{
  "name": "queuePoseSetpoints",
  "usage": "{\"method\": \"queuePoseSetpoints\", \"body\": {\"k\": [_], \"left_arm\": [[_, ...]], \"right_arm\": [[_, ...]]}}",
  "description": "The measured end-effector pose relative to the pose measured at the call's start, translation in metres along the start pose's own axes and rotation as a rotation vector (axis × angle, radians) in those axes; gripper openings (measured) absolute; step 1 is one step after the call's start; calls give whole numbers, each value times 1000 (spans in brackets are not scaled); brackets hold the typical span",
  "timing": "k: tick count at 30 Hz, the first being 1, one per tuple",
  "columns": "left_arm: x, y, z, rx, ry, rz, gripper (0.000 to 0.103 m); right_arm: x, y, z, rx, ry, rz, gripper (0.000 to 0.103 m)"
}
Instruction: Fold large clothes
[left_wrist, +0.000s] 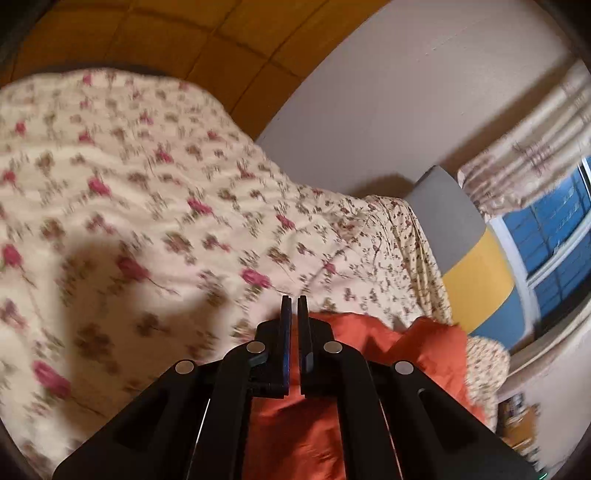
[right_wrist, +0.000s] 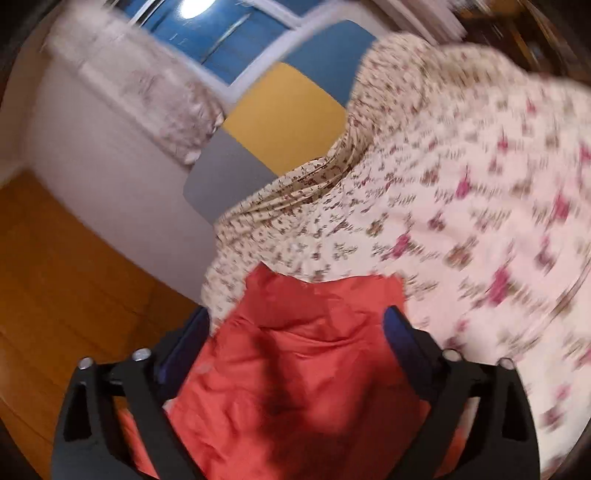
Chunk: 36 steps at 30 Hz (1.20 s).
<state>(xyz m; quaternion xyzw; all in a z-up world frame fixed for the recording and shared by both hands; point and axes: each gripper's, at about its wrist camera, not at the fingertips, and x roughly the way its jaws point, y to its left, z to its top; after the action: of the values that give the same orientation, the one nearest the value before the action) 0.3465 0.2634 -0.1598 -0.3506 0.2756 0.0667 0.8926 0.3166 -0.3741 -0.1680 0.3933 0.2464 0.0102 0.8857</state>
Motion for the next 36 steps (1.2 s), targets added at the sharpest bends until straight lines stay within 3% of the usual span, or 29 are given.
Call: {"method": "queuePoseSetpoints", "body": {"k": [1, 3, 4, 7, 8, 11, 12, 14, 16, 18, 19, 21, 23, 36], "left_arm": [[-6, 1, -1, 39, -7, -19, 13], [-13, 1, -6, 93, 0, -85, 62], [-18, 2, -10, 114, 8, -145, 100], [-28, -3, -21, 175, 39, -295, 99], [-26, -8, -24, 207, 63, -295, 99], [-6, -26, -34, 338, 159, -189, 99], [6, -30, -38, 375, 218, -147, 99], [34, -35, -47, 405, 356, -109, 100], [52, -36, -53, 376, 458, -124, 98], [53, -40, -57, 389, 459, -142, 85], [51, -44, -62, 414, 463, -158, 74], [46, -49, -70, 445, 463, -164, 67], [39, -51, -75, 446, 476, -199, 56], [-37, -43, -132, 480, 526, -298, 54]], "right_arm": [[-1, -4, -2, -36, 25, -19, 101], [4, -15, -8, -73, 94, -52, 101], [11, -24, -12, -80, 149, -80, 101], [32, -41, -22, -43, 281, -60, 101], [37, -45, -25, -23, 311, -35, 101], [47, -46, -27, -32, 345, 22, 101], [53, -44, -29, -42, 384, 61, 101], [61, -36, -33, -96, 428, 48, 99], [65, -31, -36, -155, 453, 37, 85], [62, -30, -39, -177, 457, 38, 69], [59, -31, -40, -171, 456, 54, 65], [53, -35, -42, -148, 448, 81, 54], [42, -37, -45, -144, 446, 104, 51], [-71, -62, -72, -53, 441, 116, 51]]}}
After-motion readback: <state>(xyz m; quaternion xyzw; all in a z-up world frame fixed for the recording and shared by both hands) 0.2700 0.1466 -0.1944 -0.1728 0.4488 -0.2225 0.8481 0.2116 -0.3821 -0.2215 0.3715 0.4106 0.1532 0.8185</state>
